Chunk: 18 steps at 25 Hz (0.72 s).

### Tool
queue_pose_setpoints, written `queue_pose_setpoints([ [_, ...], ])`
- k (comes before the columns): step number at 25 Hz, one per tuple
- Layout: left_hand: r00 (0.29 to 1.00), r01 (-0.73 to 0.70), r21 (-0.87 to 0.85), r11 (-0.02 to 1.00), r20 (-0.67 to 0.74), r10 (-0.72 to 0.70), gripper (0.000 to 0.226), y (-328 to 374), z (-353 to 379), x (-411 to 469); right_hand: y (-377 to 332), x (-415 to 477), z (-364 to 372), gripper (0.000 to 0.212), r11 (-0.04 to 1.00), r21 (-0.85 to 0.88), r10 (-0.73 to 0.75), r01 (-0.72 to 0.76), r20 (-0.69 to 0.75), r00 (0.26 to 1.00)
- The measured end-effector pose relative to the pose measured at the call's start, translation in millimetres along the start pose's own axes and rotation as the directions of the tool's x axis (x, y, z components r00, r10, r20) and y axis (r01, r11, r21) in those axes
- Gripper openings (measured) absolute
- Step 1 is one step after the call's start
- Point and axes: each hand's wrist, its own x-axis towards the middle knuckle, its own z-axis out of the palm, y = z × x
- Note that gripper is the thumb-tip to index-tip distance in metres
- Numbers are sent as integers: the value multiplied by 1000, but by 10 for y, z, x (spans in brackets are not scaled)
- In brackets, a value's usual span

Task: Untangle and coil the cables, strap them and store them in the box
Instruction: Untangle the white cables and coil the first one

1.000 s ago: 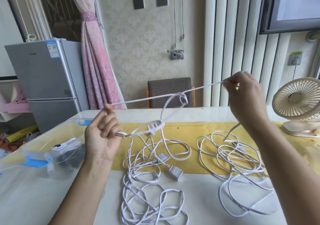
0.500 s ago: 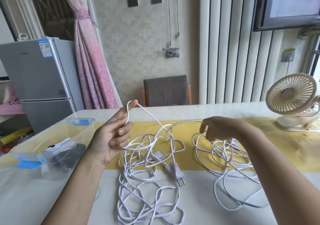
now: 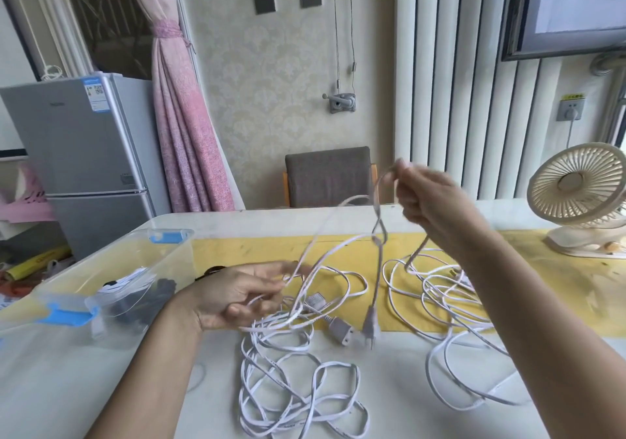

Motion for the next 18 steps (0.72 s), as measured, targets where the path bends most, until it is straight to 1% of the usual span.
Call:
queue_pose_setpoints([
  [1, 991, 78, 65, 995, -119, -70, 27, -17, 8, 10, -58, 4, -44, 34, 994, 87, -56, 65, -104, 993],
  [2, 966, 127, 88, 988, -237, -103, 11, -23, 19, 14, -96, 6, -89, 34, 982, 143, -94, 125, -204, 975],
  [3, 935, 150, 96, 984, -338, -110, 8, -17, 18, 30, -119, -1, -119, 34, 970, 172, -119, 174, -286, 951],
  [4, 900, 139, 114, 984, -430, -77, 11, -3, 14, 54, -126, -11, -133, 34, 961, 177, -142, 211, -339, 930],
  [5, 839, 89, 175, 980, -544, 21, 12, -4, 3, 83, -117, -20, -123, 34, 958, 165, -164, 234, -355, 920],
  [6, 712, 36, 281, 959, -680, 173, 13, -7, -21, 121, -104, -25, -100, 33, 958, 142, -190, 250, -340, 921],
  [7, 502, 28, 418, 908, -791, 349, 16, -13, -46, 155, -99, -32, -79, 33, 959, 113, -218, 262, -302, 928],
  [8, 295, 70, 538, 840, -816, 498, 18, -17, -59, 171, -109, -38, -61, 32, 960, 86, -240, 268, -250, 938],
  [9, 170, 110, 602, 791, -796, 581, 19, -16, -46, 176, -135, -40, -63, 32, 962, 58, -252, 267, -195, 948],
  [10, 136, 124, 620, 774, -784, 606, 18, -6, -11, 180, -179, -45, -81, 30, 966, 28, -250, 256, -137, 958],
  [11, 161, 161, 612, 774, -790, 591, 18, 1, 28, 186, -224, -51, -116, 29, 973, -11, -230, 230, -77, 970],
  [13, 305, 237, 627, 743, -774, 556, 19, 19, 103, 205, -282, -59, -179, 29, 980, -130, -149, 152, 38, 988],
  [14, 379, 201, 663, 721, -732, 567, 21, 33, 182, 210, -281, -64, -193, 30, 972, -202, -106, 121, 85, 991],
  [15, 441, 110, 705, 701, -666, 601, 25, 49, 291, 212, -268, -71, -183, 30, 961, -256, -70, 102, 133, 989],
  [16, 481, -2, 731, 683, -598, 641, 30, 67, 407, 214, -250, -78, -154, 30, 955, -281, -39, 92, 190, 981],
  [18, 541, -212, 725, 655, -471, 697, 35, 78, 602, 241, -218, -102, -57, 33, 954, -290, 17, 78, 314, 949],
])
